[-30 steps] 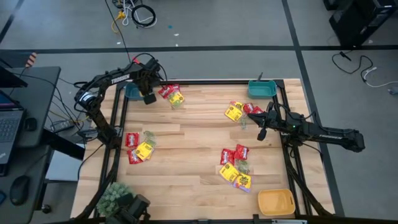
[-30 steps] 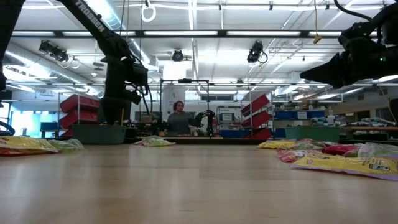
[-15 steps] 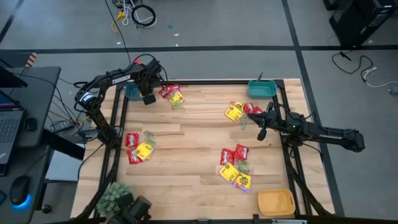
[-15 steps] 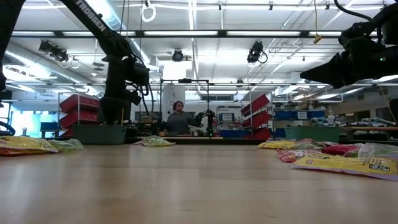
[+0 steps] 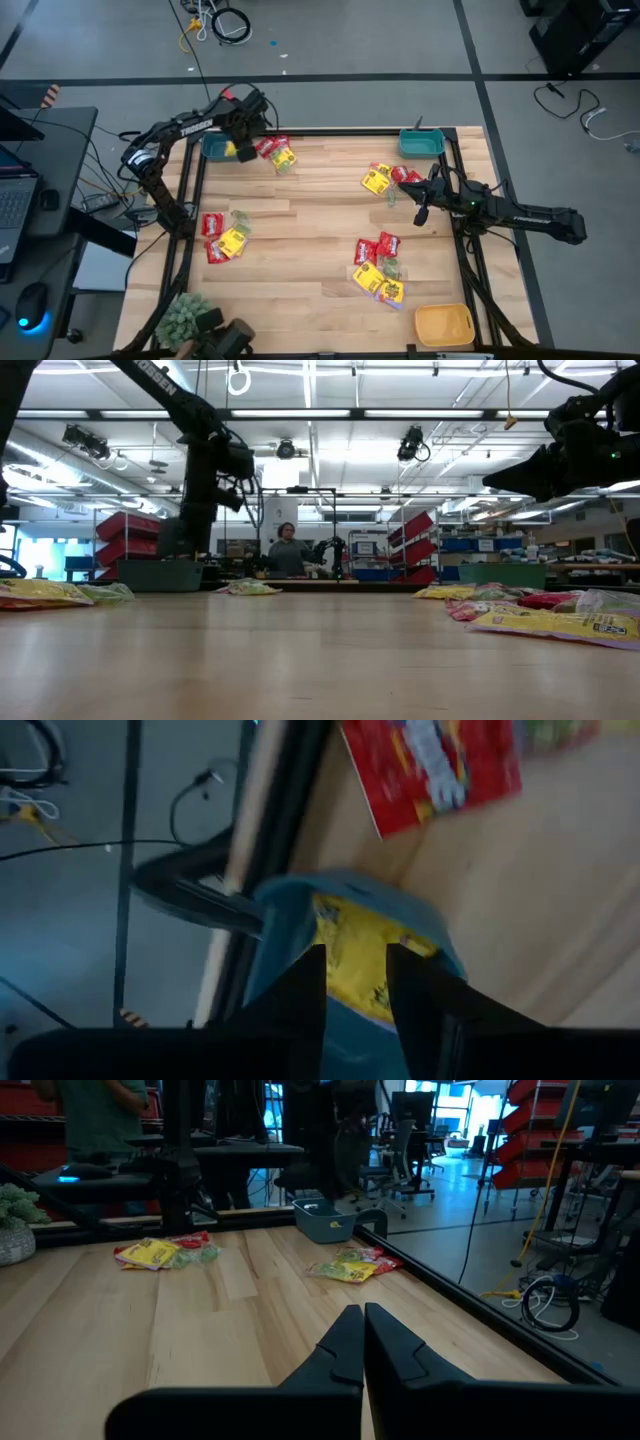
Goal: Sort candy
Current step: Put the yellow candy into the dark blue bin
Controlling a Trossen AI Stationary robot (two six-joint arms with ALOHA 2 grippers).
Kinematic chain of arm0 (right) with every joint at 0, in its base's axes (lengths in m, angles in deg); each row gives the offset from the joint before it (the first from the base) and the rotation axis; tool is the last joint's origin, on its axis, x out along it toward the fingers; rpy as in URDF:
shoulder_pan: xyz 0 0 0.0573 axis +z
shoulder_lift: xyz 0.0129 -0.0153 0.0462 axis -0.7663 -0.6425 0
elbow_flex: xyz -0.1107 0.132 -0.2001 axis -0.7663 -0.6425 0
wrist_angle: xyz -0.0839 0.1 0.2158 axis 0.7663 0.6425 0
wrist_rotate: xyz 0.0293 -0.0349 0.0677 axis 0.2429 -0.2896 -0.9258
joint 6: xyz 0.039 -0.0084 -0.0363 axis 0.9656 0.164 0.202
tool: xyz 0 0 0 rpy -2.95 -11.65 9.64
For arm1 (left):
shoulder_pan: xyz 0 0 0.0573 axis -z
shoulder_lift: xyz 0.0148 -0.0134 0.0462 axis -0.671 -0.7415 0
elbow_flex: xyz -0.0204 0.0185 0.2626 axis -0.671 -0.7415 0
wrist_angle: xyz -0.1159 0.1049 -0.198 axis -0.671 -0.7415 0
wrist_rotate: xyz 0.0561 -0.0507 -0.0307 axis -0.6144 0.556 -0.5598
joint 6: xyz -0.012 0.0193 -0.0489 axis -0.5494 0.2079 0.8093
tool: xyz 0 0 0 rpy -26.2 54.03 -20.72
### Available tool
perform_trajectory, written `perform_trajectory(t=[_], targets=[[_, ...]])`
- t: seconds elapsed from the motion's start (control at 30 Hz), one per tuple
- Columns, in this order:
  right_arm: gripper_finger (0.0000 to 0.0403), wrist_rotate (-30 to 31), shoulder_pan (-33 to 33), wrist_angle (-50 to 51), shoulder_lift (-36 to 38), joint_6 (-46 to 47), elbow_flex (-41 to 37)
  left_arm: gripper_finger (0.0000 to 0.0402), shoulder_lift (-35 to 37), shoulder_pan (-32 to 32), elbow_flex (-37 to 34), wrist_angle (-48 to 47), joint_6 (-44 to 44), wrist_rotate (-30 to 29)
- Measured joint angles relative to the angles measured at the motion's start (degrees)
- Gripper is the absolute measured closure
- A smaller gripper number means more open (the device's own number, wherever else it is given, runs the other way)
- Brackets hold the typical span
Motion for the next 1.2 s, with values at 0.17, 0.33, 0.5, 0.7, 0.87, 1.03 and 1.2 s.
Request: perform_trajectory(t=[0.17,0.33,0.5,0.7,0.87,1.03,1.2], targets=[[0.0403,-0.01,0.01,0.01,-0.01,0.01,0.00,0.0289,0.06,1.78,4.73,-2.52,3.47,8.51],[0.0403,0.00,0.00,0.00,-0.02,0.02,0.00,0.0289,0.09,4.27,4.65,-1.75,6.38,21.11],[0.0403,-0.02,0.02,0.00,-0.01,0.02,0.01,0.0303,0.11,7.96,0.57,2.11,7.58,23.64],[0.0403,-0.01,0.01,0.00,0.00,0.01,0.00,0.0347,0.07,9.89,-5.19,13.82,11.57,21.51],[0.0403,-0.02,0.00,0.02,-0.02,0.01,0.00,0.0396,-1.18,9.87,-7.00,17.06,13.76,20.36],[0.0403,-0.02,0.02,0.00,-0.01,0.00,0.02,0.0396,-4.77,10.38,-7.02,17.73,13.79,17.91],[0.0403,-0.02,0.01,0.00,-0.01,0.00,0.00,0.0399,-8.35,11.53,-7.02,17.65,13.89,14.30]])
